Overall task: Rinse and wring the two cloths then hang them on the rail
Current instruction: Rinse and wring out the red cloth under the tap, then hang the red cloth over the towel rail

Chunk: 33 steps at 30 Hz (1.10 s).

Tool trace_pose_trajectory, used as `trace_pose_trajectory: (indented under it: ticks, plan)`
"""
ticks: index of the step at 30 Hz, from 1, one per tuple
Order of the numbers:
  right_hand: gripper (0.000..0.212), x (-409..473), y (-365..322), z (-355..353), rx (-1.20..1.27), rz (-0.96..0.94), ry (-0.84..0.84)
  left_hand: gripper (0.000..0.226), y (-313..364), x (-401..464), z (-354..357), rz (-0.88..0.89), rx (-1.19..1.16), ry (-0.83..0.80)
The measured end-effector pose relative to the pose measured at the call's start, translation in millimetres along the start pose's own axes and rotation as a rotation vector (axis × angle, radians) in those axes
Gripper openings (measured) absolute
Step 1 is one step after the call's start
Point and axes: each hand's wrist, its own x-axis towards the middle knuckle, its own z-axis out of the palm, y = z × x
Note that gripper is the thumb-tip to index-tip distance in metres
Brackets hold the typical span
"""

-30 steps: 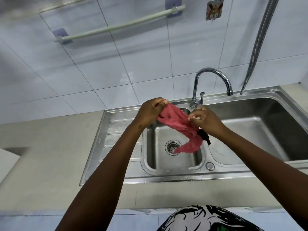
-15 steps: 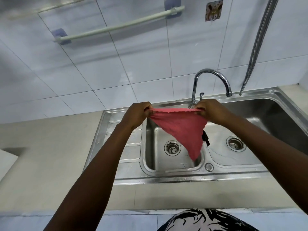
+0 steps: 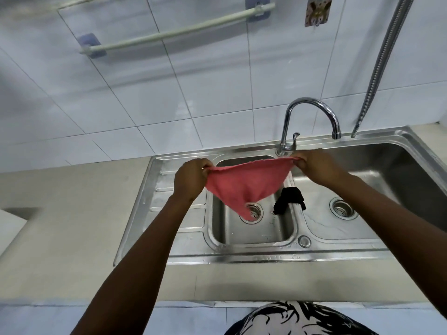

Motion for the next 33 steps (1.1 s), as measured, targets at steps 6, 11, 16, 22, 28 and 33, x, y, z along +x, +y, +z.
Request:
trace_pose_trajectory:
  ticks: [6,11,16,22,28,33]
  plan:
    - [0.020,6,-5,-4,0.070,0.028,0.054,0.024,3,-5,8,-0.018,-0.151,0.141]
    - [0.021,11,-2,-1,-0.053,0.086,-0.007,0.020,-7,-7,17,-0.031,-0.048,0.041]
    - [0.027,3,-13,23,-0.031,0.110,0.034,0.022,-24,-19,21,-0.061,0.127,-0.062]
    - [0.027,37,-53,-34,0.653,0.173,0.041,0.021,-32,28,-35,-0.108,0.134,-0.024]
    - [0.022,105,-123,-108,1.064,0.061,0.160,0.017,-1,109,-124,-0.297,-0.868,0.128]
    - [0.022,173,-172,-160,1.050,-0.006,0.191,0.033,-5,178,-197,-0.355,-1.096,0.200]
